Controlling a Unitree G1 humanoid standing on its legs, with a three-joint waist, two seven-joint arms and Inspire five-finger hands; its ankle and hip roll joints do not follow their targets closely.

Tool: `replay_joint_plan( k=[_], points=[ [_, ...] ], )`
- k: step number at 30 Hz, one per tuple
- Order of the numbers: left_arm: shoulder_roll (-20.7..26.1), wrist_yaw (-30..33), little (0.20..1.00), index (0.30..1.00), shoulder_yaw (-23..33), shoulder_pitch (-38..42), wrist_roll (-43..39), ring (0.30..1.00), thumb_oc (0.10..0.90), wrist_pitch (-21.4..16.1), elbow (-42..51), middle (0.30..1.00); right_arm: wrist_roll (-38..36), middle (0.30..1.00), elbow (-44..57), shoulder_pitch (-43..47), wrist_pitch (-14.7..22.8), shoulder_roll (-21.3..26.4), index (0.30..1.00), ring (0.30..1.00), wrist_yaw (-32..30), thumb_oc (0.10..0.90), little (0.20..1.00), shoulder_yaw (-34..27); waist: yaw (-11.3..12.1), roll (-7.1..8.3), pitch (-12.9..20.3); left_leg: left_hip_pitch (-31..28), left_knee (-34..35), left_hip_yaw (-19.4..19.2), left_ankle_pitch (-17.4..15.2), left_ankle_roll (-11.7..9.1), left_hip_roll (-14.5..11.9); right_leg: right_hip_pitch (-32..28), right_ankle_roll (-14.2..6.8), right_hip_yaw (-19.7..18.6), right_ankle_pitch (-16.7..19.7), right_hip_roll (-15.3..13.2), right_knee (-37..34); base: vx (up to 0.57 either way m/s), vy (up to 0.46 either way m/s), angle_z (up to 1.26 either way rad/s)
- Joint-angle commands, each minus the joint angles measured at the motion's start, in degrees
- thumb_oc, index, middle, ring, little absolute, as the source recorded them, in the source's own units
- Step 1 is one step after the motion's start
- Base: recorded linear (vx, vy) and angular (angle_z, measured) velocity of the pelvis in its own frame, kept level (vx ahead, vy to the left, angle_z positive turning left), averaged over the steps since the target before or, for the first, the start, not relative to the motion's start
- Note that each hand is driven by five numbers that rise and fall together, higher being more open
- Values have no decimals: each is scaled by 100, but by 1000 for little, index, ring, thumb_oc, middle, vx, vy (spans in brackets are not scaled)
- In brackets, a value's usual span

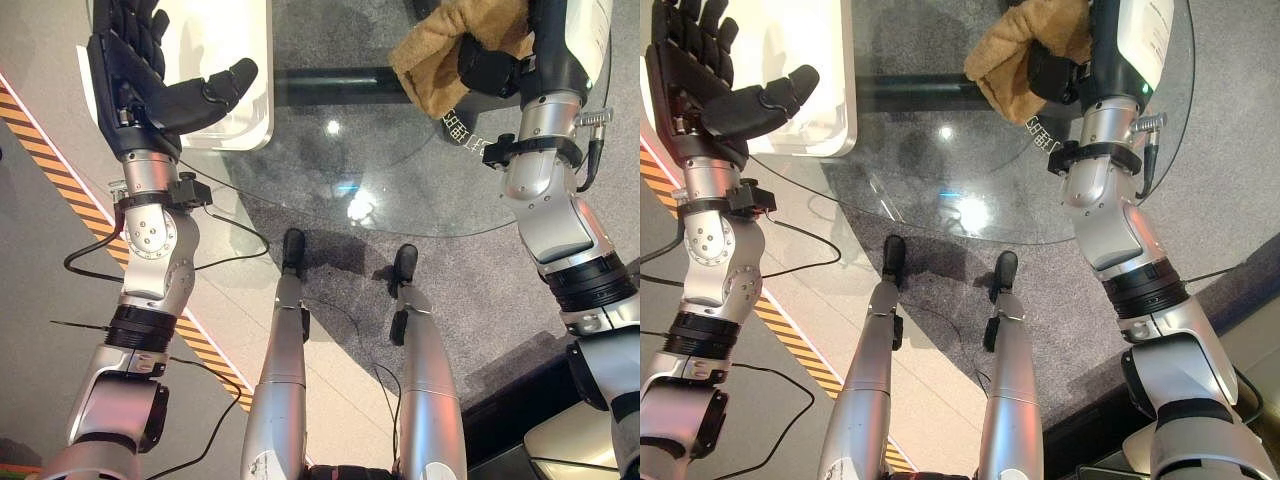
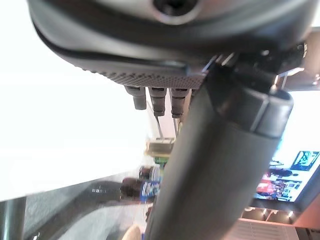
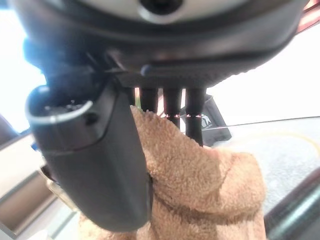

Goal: Wipe the table with a cloth and put it in the basket.

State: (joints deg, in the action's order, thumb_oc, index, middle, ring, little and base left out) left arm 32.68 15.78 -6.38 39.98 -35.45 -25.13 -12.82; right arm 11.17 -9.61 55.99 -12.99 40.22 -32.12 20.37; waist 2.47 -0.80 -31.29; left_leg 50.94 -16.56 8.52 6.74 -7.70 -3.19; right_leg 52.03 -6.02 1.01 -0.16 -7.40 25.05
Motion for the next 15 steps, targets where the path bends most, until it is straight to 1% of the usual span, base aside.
replay_joint_plan(
  k=[1, 2, 4, 5, 8, 9, 10, 12, 13, 15],
  points=[
    [-5, -305, 900, 900, 63, 307, -78, 900, 800, -346, 708, 900, 471, 300, 1246, 544, 823, 159, 300, 300, -264, 100, 200, -590, -54, 18, 149, -447, 88, -581, -334, 666, 609, -544, 190, 286, -72, 620, -456, -31, 15, 0],
    [-51, -404, 900, 900, 19, 281, -131, 900, 800, -344, 717, 900, 460, 300, 1342, 551, 871, 125, 300, 300, -240, 100, 200, -605, -64, 11, 149, -412, 111, -590, -278, 664, 603, -513, 191, 279, -16, 621, -488, 0, 0, 0],
    [-105, -484, 900, 900, -31, 257, -149, 900, 800, -368, 683, 900, 467, 300, 1407, 555, 900, 98, 300, 300, -211, 100, 200, -597, -82, 5, 149, -462, 115, -604, -328, 668, 599, -551, 189, 268, -66, 616, -479, -6, 17, 0],
    [-124, -545, 900, 900, -53, 250, -213, 900, 800, -366, 684, 900, 439, 300, 1455, 578, 931, 110, 300, 300, -182, 100, 200, -604, -90, -1, 149, -437, 130, -610, -274, 670, 595, -529, 194, 261, -19, 619, -500, -30, 46, 1],
    [-203, -634, 900, 900, -178, 262, -254, 900, 800, -385, 657, 900, 413, 300, 1600, 581, 1012, 95, 300, 300, -138, 100, 200, -588, -125, -6, 149, -438, 141, -636, -266, 674, 591, -525, 194, 253, -6, 616, -521, -13, 26, 0],
    [-219, -634, 900, 900, -204, 250, -226, 900, 800, -378, 657, 900, 394, 300, 1641, 572, 1026, 92, 300, 300, -115, 100, 200, -585, -134, -5, 149, -468, 135, -638, -314, 675, 594, -553, 189, 249, -52, 614, -510, 0, 0, 0],
    [-233, -661, 900, 900, -249, 280, -281, 900, 800, -378, 657, 900, 398, 300, 1694, 593, 1058, 80, 300, 300, -75, 100, 200, -597, -146, -9, 149, -429, 153, -643, -261, 679, 587, -514, 190, 243, 3, 614, -537, 0, 0, 0],
    [-267, -672, 900, 900, -307, 287, -284, 900, 800, -357, 663, 900, 357, 300, 1729, 606, 1078, 72, 300, 300, -55, 100, 200, -562, -158, -2, 149, -472, 141, -657, -316, 677, 578, -553, 180, 238, -47, 605, -519, 0, 0, 0],
    [-269, -679, 900, 900, -312, 301, -291, 900, 800, -355, 666, 900, 349, 300, 1734, 620, 1083, 74, 300, 300, -50, 100, 200, -562, -159, -3, 149, -441, 154, -660, -266, 678, 575, -524, 183, 240, 2, 606, -539, 0, 0, 0],
    [-331, -760, 900, 900, -390, 347, -328, 900, 800, -324, 650, 900, 280, 300, 1806, 662, 1068, 60, 300, 300, 0, 100, 200, -519, -180, 9, 149, -483, 138, -668, -315, 675, 571, -561, 178, 228, -34, 599, -530, 0, 0, 0]
  ],
)
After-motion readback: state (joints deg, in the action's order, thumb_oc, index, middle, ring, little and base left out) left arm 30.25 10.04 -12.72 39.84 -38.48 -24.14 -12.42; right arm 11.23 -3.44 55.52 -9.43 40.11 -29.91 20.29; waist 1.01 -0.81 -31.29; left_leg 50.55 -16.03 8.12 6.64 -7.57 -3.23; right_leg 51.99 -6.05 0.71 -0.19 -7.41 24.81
